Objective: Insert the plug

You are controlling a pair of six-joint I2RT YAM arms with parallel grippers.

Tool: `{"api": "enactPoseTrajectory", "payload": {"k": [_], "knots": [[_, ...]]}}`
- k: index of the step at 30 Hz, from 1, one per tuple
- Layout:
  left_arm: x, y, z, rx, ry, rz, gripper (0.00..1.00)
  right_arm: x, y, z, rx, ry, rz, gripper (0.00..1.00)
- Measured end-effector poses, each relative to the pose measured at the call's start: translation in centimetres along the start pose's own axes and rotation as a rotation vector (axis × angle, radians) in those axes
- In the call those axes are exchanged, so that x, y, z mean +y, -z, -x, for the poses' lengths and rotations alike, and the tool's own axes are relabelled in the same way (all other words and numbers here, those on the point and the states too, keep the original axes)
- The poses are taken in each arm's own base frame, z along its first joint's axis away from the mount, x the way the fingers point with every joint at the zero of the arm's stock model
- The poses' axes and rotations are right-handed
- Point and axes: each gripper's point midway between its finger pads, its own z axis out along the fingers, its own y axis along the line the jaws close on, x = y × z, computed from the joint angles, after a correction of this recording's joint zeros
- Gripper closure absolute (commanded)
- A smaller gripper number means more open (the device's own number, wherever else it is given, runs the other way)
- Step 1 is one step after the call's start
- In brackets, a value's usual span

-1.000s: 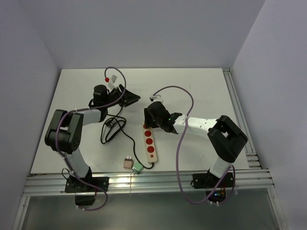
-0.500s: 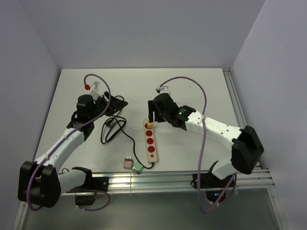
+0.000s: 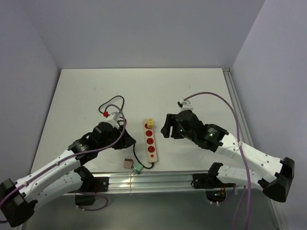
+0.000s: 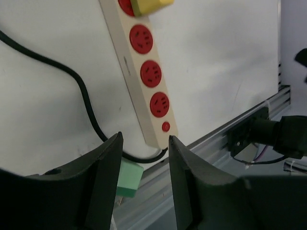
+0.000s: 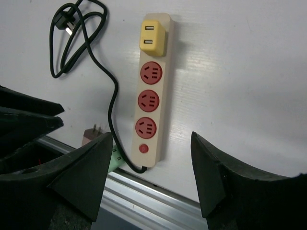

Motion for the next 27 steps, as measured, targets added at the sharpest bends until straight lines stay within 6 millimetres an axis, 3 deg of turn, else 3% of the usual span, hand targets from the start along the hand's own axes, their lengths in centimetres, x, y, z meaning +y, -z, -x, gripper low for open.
{"api": "enactPoseTrajectory", "payload": {"k": [5, 10, 14, 21, 27], "knots": [[0.1, -1.2, -4.6, 0.109, -0.032, 0.083, 0.52, -1.3, 1.4, -1.0, -0.006, -0.030, 0.008, 0.28], [0.5, -1.8, -10.6, 0.230, -0.156, 0.197, 0.50, -2.3, 1.8, -2.1, 0.004, -0.040, 0.005, 0.28], [0.6, -2.4, -12.9, 0.259, -0.244, 0.281, 0.46, -2.6, 2.0, -2.5, 0.006, -0.039, 0.005, 0.28], [0.0, -2.9, -13.6, 0.235, -0.282, 0.313, 0.44, -2.6, 2.5, -2.3, -0.012, -0.044, 0.025, 0.28], [0.1, -2.9, -13.3, 0.208, -0.290, 0.322, 0.43, -3.4, 2.1, -3.7, 0.019, -0.036, 0.016, 0.28]]}}
